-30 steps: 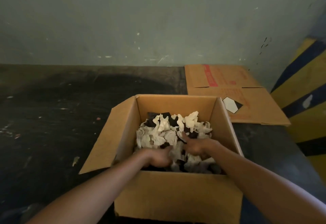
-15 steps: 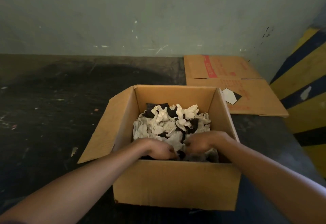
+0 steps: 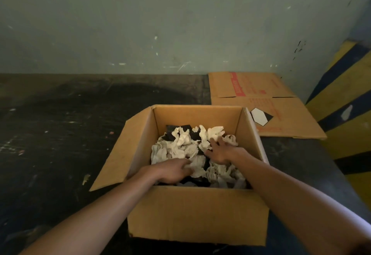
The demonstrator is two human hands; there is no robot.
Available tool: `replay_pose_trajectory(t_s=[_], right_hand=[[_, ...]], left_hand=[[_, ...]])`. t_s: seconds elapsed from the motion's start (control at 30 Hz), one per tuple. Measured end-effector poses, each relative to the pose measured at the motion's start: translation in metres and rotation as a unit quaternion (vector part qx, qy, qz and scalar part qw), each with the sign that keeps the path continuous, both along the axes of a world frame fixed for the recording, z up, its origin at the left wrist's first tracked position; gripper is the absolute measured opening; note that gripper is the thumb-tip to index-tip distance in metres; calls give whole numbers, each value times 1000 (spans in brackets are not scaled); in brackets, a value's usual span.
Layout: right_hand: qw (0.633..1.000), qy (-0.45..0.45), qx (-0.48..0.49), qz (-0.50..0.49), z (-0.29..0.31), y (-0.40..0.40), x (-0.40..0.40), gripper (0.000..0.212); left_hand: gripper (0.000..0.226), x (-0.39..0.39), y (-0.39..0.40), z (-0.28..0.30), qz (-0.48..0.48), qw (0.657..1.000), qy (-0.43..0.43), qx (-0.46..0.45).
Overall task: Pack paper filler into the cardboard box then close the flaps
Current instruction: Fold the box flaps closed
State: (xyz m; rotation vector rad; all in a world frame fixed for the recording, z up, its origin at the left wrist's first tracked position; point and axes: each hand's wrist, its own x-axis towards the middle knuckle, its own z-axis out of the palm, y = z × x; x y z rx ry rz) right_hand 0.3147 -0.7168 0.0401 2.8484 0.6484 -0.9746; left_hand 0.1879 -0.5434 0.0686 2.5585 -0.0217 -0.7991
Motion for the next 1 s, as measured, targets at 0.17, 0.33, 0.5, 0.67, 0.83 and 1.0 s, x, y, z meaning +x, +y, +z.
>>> replay_pose_trajectory(t_s=[0.17,0.33,0.5,0.67,0.83,1.0], right_hand=[[998,56,10,-13,-26,-2,-6,75],[980,-22,190,-50,54,-22,-16,57],[847,-210,445,-203,92,-76,-53,36],[728,-183,433,-500,37,-126,-99,42],[494,133,496,-702,-9,-153,-129,38],[270,43,642,-717,35,-156,-149,35]], left_hand=[[56,-8,-2,2,-20,998,57,32],[61,-30,-3,36,-5,999,-35,-18],[54,-74,-3,36,-86,991,-107,-4],[29,-97,-8,28,-106,958,-254,82],[27,-104,-12,12,-65,936,-334,88],[28,-113,-18,12,3,928,-360,90]])
